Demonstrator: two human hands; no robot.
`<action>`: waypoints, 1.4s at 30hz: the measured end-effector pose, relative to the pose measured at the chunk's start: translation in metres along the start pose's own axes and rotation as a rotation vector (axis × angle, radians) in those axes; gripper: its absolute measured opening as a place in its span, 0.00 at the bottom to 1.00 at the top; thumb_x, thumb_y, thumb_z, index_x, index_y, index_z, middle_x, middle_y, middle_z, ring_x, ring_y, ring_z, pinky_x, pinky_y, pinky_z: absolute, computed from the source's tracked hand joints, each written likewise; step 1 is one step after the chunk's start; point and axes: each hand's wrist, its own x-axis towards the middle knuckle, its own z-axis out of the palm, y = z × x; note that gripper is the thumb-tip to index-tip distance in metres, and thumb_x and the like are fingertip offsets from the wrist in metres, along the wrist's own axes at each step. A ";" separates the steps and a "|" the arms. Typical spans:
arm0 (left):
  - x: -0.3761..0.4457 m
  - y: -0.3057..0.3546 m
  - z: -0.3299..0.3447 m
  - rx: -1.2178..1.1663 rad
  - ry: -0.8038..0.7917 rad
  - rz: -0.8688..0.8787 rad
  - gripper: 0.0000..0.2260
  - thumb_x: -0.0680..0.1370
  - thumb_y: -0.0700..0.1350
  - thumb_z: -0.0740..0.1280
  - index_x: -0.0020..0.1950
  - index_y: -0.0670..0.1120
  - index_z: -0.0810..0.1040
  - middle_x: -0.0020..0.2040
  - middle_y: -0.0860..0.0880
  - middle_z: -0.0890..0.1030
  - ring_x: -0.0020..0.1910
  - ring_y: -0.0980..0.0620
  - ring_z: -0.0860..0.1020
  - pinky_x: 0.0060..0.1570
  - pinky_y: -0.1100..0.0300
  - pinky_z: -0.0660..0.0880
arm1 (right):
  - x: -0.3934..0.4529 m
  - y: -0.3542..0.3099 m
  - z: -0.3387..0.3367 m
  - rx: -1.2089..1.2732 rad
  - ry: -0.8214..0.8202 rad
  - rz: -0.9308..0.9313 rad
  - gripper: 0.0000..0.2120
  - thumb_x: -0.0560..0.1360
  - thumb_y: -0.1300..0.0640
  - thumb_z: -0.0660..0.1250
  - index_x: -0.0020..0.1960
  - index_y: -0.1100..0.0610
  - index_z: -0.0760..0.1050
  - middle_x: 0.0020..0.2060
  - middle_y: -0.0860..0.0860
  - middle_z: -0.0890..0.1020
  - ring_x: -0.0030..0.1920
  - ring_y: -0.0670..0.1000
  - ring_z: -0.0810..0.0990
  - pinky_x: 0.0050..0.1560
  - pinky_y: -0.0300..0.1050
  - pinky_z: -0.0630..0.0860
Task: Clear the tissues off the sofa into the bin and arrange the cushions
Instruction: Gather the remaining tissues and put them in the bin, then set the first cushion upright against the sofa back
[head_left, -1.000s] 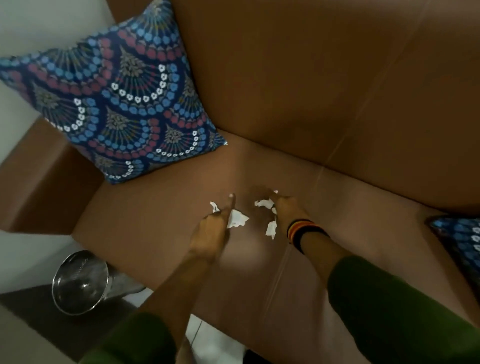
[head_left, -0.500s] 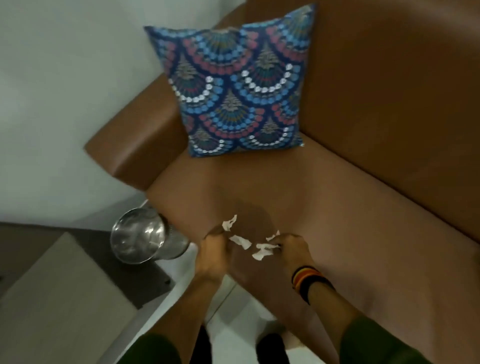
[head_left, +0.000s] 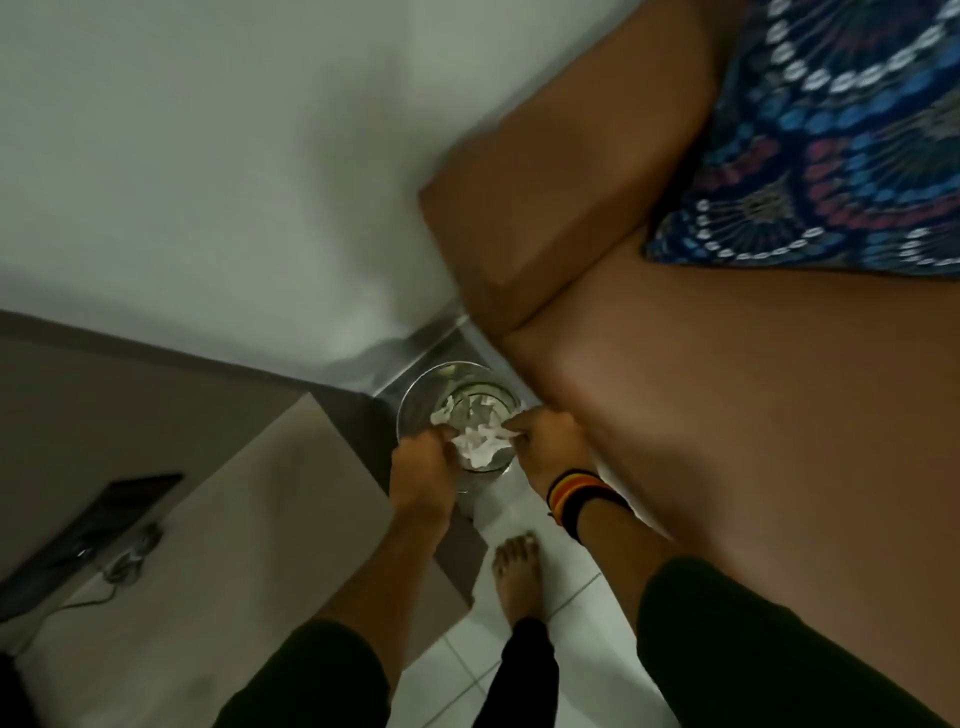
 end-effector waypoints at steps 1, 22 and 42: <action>0.010 -0.010 0.005 -0.016 -0.004 -0.015 0.09 0.83 0.40 0.65 0.58 0.40 0.84 0.53 0.41 0.87 0.51 0.43 0.86 0.53 0.55 0.82 | 0.011 -0.007 0.012 -0.025 -0.008 -0.004 0.14 0.79 0.65 0.63 0.60 0.60 0.83 0.58 0.60 0.84 0.59 0.60 0.82 0.65 0.50 0.77; 0.006 0.126 -0.037 -0.075 -0.016 0.639 0.25 0.86 0.54 0.55 0.81 0.48 0.62 0.80 0.47 0.67 0.76 0.46 0.70 0.70 0.46 0.75 | -0.045 0.058 -0.129 -0.236 0.626 0.005 0.33 0.81 0.49 0.56 0.81 0.56 0.48 0.81 0.58 0.47 0.81 0.59 0.45 0.78 0.65 0.54; 0.057 0.407 -0.024 -0.636 -0.087 0.471 0.35 0.76 0.71 0.65 0.79 0.59 0.64 0.76 0.53 0.72 0.73 0.47 0.72 0.71 0.42 0.73 | 0.001 0.175 -0.437 0.941 0.678 0.075 0.53 0.57 0.30 0.78 0.74 0.49 0.62 0.68 0.48 0.76 0.65 0.55 0.78 0.65 0.59 0.77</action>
